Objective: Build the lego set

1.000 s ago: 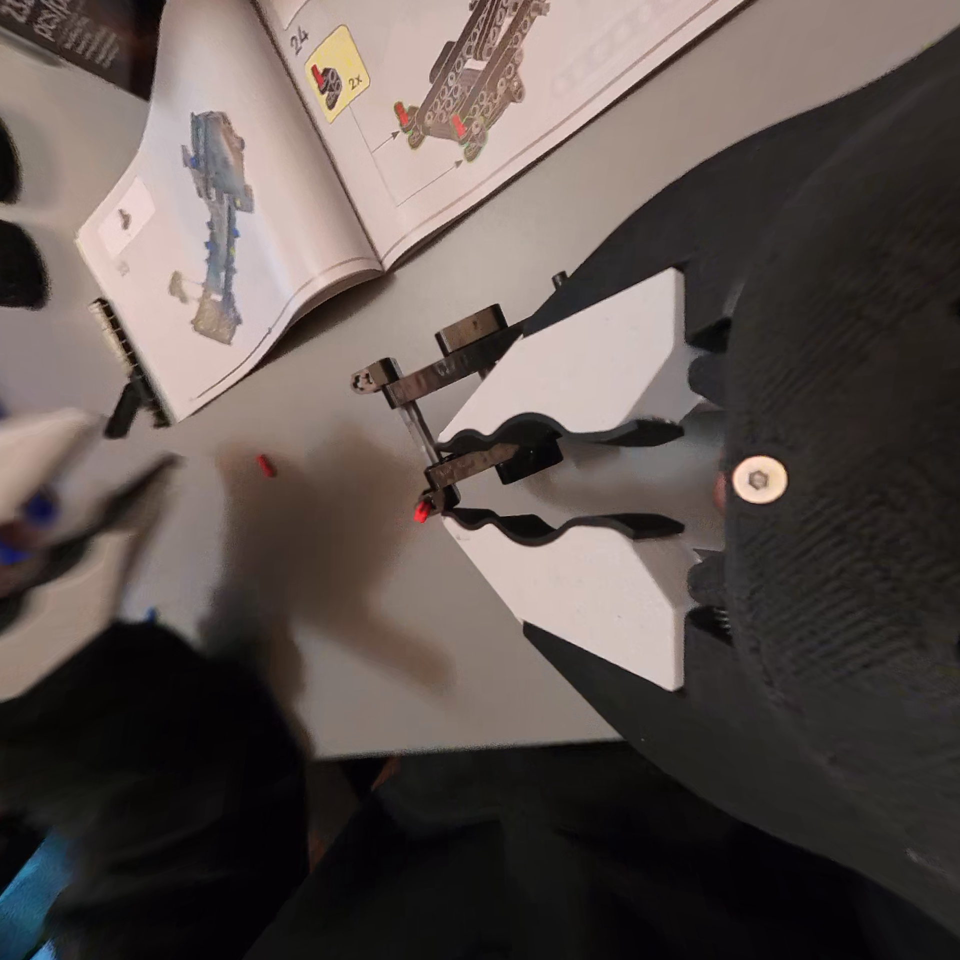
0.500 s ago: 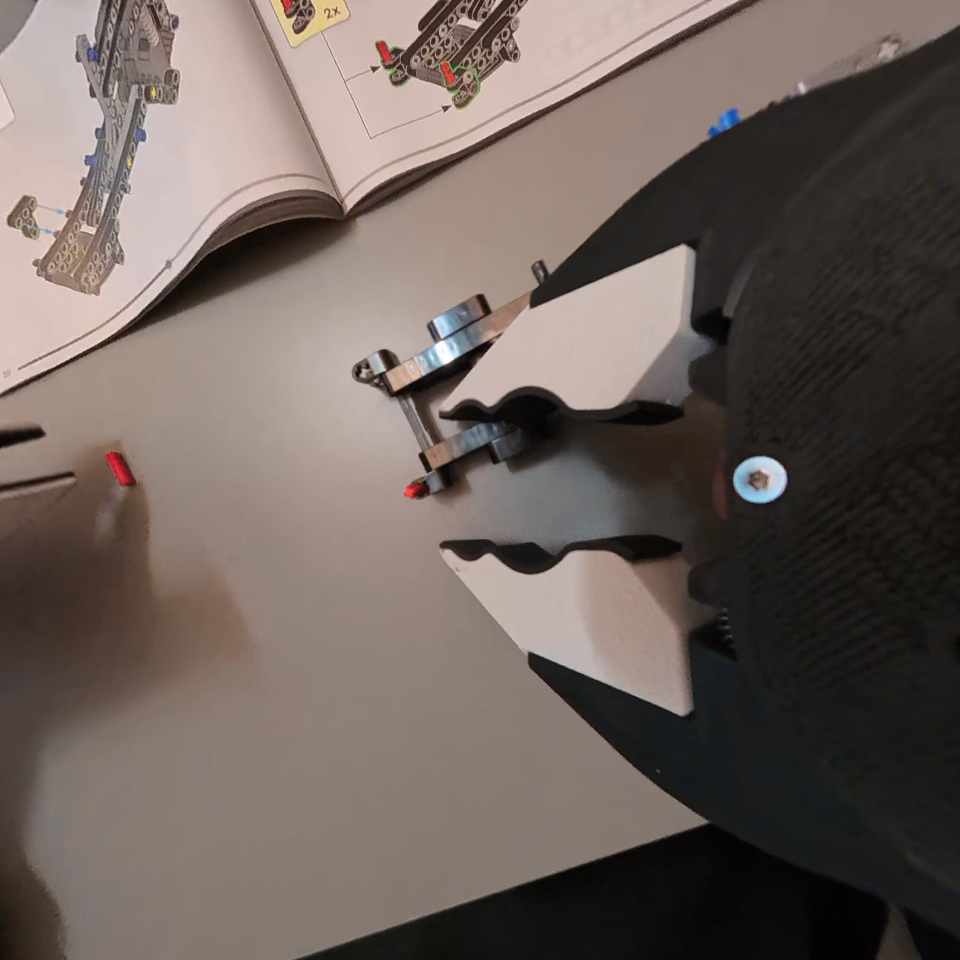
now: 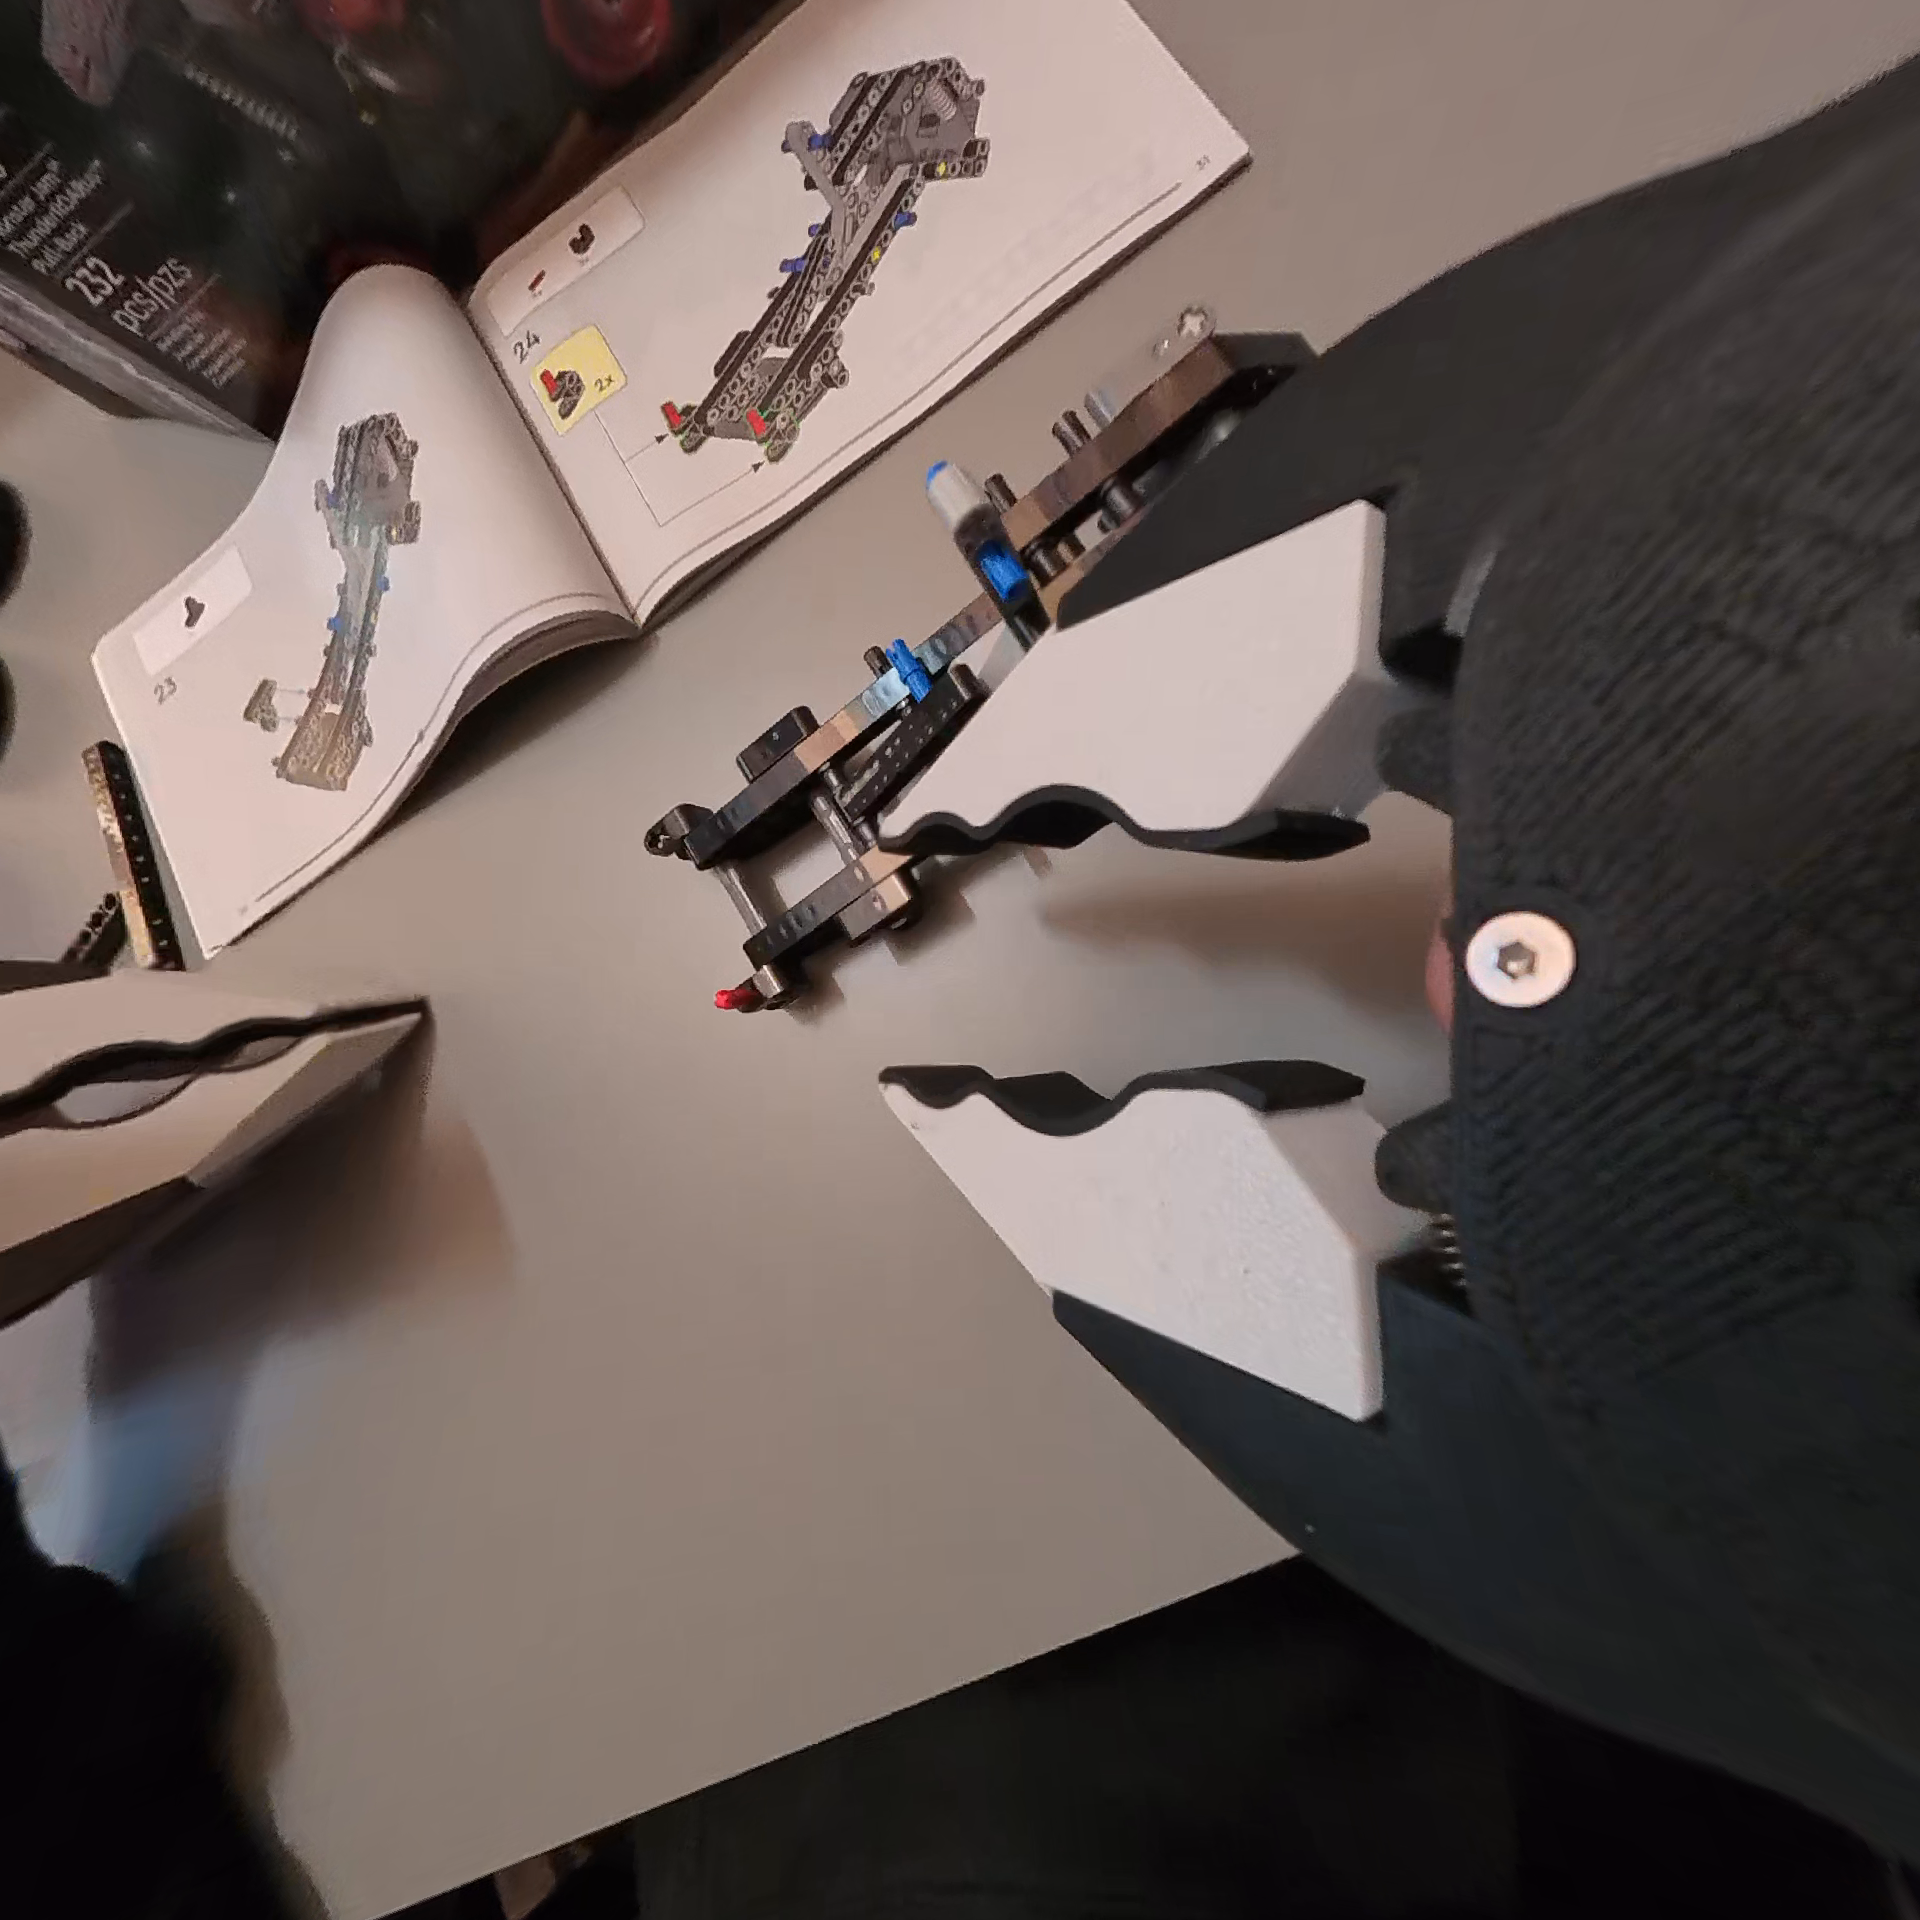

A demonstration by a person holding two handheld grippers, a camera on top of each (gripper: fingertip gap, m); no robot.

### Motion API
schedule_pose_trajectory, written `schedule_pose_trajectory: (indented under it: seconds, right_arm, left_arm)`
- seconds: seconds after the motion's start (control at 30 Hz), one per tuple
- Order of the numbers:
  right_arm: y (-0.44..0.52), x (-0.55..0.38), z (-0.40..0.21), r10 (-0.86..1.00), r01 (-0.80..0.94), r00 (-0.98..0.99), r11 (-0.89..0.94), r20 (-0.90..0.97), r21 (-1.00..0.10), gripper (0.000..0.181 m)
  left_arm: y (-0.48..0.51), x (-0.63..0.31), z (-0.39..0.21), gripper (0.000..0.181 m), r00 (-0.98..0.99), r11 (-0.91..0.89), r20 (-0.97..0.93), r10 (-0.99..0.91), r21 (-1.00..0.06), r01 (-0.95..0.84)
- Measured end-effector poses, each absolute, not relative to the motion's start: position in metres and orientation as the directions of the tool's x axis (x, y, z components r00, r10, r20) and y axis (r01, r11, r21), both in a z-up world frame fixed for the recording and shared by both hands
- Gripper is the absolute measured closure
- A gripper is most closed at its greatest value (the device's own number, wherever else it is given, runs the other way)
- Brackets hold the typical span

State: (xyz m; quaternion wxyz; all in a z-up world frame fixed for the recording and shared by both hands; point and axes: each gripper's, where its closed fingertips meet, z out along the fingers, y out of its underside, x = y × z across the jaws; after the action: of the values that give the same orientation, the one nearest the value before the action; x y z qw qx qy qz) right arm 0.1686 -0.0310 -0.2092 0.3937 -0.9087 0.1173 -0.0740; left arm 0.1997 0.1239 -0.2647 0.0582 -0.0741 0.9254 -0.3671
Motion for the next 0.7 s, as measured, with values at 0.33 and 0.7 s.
schedule_pose_trajectory:
  seconds: [0.33,0.7]
  right_arm:
    - [0.009,0.163,-0.210,-0.265,-0.071,0.955,-0.635,0.130,-0.770,0.156]
    - [0.010,0.156,-0.217,-0.234,-0.067,0.964,-0.672,0.126,-0.737,0.156]
  left_arm:
    - [0.109,0.202,-0.241,0.181,-0.943,0.655,-0.205,-0.262,-0.756,-0.018]
    - [0.136,0.207,-0.233,0.181,-0.900,0.634,-0.199,-0.388,-0.766,-0.103]
